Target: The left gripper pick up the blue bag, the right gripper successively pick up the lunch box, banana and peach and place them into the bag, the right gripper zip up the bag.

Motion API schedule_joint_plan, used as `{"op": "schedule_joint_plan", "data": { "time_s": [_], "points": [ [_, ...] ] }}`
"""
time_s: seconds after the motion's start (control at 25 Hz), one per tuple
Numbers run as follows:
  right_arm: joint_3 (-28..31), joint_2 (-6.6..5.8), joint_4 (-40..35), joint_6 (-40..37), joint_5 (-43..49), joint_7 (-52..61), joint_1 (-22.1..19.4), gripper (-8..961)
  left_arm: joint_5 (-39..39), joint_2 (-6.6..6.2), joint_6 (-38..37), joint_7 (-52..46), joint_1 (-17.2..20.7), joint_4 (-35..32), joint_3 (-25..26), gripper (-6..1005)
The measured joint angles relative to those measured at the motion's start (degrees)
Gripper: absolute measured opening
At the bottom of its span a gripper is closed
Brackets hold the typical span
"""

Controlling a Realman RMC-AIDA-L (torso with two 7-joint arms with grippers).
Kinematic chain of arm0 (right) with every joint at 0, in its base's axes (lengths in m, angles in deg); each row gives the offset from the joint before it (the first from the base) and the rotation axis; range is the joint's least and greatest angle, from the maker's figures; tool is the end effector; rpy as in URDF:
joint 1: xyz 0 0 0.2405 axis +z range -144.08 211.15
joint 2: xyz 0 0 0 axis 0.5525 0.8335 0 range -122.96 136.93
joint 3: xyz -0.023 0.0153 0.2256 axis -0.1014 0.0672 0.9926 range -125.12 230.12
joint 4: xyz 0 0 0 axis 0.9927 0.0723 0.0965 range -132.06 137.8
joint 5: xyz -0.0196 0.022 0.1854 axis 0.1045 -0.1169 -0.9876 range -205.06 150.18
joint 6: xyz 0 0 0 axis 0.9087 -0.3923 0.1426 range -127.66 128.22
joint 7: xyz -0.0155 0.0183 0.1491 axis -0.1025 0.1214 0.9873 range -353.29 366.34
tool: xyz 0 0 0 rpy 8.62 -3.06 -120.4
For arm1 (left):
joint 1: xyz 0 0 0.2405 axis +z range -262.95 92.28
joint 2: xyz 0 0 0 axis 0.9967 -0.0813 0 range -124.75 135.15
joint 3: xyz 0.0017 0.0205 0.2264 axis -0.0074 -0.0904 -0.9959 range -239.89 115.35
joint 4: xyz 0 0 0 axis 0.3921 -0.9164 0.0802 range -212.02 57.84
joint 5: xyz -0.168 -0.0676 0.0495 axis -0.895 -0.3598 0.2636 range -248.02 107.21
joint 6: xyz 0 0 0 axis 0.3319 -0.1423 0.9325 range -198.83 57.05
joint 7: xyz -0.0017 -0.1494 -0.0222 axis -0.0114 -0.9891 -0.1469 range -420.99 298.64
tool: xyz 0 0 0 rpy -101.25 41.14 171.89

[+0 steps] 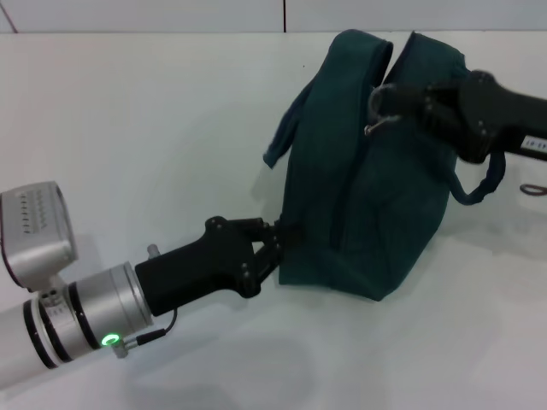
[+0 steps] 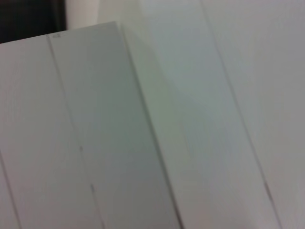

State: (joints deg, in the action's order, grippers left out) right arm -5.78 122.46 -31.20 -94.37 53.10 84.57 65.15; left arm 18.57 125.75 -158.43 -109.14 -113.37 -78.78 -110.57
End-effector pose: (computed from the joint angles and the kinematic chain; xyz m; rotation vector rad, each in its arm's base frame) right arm 0.1585 0.3080 0.0285 -2.6861 0.4276 1.2458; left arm -0.2222 0.2391 -0.0659 -2.5260 -0.7082 -1.1297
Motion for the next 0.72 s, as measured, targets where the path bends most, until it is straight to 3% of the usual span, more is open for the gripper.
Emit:
{"op": "schedule_joint_plan", "data": {
  "time_s": [0.4, 0.6, 0.72],
  "points": [
    [-0.38, -0.13, 0.03, 0.11, 0.1, -0.29, -0.23, 34, -2.93, -0.02, -5.79, -0.13, -0.46, 0.31, 0.05, 186],
    [-0.37, -0.01, 0.07, -0.04, 0.14, -0.54, -0.29, 34, -3.19, 0.07, -6.19, -0.31, -1.31, 0.43, -0.05, 418],
    [-0.34, 0.05, 0.13, -0.02, 0.15, -0.88, -0.31, 35, -3.14, 0.13, -6.22, -0.34, -1.68, 0.49, -0.16, 482]
  ]
}}
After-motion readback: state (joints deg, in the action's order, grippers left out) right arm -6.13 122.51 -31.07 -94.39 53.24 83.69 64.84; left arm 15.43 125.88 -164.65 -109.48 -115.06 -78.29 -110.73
